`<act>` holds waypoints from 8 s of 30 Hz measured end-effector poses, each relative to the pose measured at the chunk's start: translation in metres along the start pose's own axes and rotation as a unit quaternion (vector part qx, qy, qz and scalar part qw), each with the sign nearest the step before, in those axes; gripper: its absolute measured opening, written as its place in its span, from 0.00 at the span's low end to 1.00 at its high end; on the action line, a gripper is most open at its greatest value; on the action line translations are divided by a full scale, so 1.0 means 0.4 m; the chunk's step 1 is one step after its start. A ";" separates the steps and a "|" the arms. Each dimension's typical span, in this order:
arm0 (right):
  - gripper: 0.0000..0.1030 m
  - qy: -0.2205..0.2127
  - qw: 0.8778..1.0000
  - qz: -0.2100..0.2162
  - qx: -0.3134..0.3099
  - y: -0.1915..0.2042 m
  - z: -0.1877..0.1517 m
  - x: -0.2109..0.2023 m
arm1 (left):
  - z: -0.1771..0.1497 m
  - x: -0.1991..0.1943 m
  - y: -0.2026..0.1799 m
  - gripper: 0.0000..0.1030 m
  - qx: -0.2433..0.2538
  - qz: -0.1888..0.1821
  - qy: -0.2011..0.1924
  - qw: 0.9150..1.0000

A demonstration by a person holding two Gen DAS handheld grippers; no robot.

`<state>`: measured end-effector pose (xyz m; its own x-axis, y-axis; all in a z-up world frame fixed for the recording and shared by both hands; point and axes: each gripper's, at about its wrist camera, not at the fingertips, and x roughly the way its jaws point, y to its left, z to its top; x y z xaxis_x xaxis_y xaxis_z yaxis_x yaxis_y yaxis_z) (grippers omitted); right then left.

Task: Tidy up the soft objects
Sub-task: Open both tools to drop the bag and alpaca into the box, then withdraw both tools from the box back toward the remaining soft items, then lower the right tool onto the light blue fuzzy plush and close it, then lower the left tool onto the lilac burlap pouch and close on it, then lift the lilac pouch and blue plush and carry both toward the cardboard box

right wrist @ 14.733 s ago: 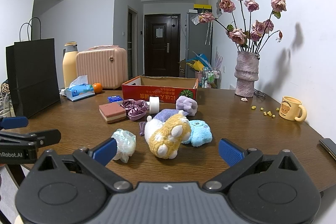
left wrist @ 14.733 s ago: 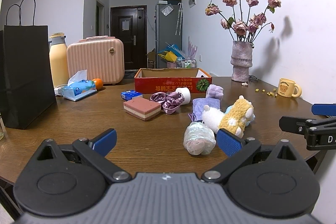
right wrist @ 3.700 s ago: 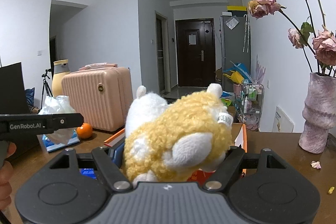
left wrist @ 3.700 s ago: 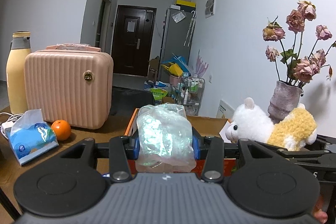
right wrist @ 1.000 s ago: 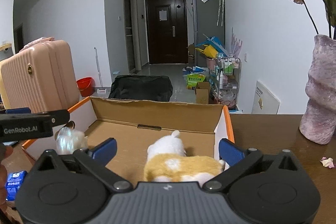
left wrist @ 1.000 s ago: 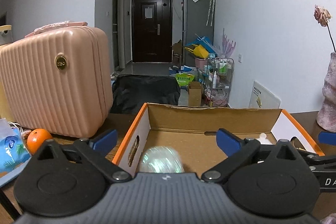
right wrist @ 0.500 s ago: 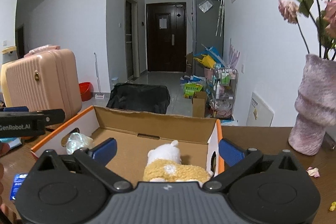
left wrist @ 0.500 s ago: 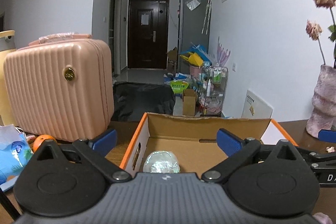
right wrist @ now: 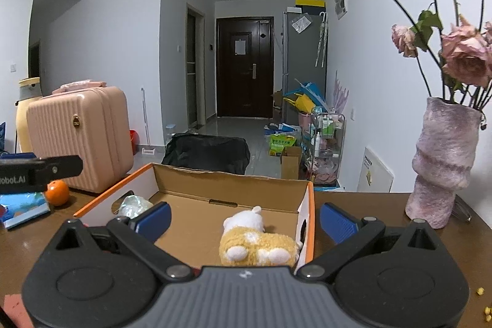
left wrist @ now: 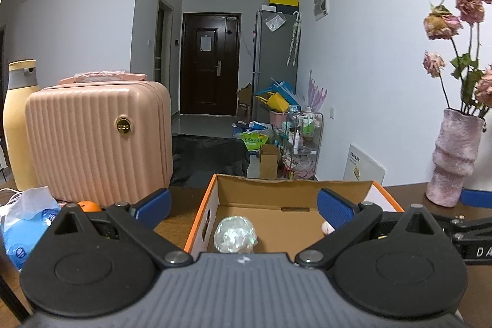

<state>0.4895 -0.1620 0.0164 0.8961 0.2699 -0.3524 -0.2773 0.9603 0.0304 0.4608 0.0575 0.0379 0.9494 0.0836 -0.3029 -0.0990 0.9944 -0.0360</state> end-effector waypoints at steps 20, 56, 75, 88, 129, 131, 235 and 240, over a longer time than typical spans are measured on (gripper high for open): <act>1.00 0.000 1.000 0.003 -0.001 0.029 -0.073 -0.208 | -0.062 -0.216 -0.015 1.00 0.009 -0.009 0.004 1.000; 1.00 0.053 0.998 -0.023 -0.005 0.031 -0.298 -0.474 | -0.254 -0.485 -0.055 1.00 0.012 -0.029 0.065 0.997; 1.00 0.081 0.996 -0.027 -0.014 0.013 -0.364 -0.512 | -0.304 -0.538 -0.104 1.00 0.025 -0.036 0.087 0.995; 1.00 0.113 0.993 -0.026 -0.033 0.001 -0.380 -0.427 | -0.317 -0.494 -0.118 1.00 0.028 -0.032 0.105 0.994; 0.77 0.136 0.990 0.018 -0.028 -0.025 -0.400 -0.329 | -0.337 -0.414 -0.139 1.00 0.026 -0.047 0.141 0.989; 0.77 0.131 0.991 0.017 -0.027 -0.028 -0.397 -0.335 | -0.337 -0.412 -0.145 1.00 0.028 -0.049 0.143 0.988; 0.77 0.012 1.000 -0.001 0.000 -0.022 -0.286 -0.373 | -0.244 -0.386 -0.170 0.44 0.027 -0.101 0.080 0.991; 0.77 0.002 1.000 0.006 0.000 0.011 -0.257 -0.350 | -0.217 -0.378 -0.138 0.44 0.018 -0.095 0.067 0.993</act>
<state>0.3273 -0.2030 -0.0304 0.8913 0.2816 -0.3554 -0.2887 0.9568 0.0340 0.2969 -0.0156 0.0031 0.9013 -0.1134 -0.4181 0.0919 0.9932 -0.0714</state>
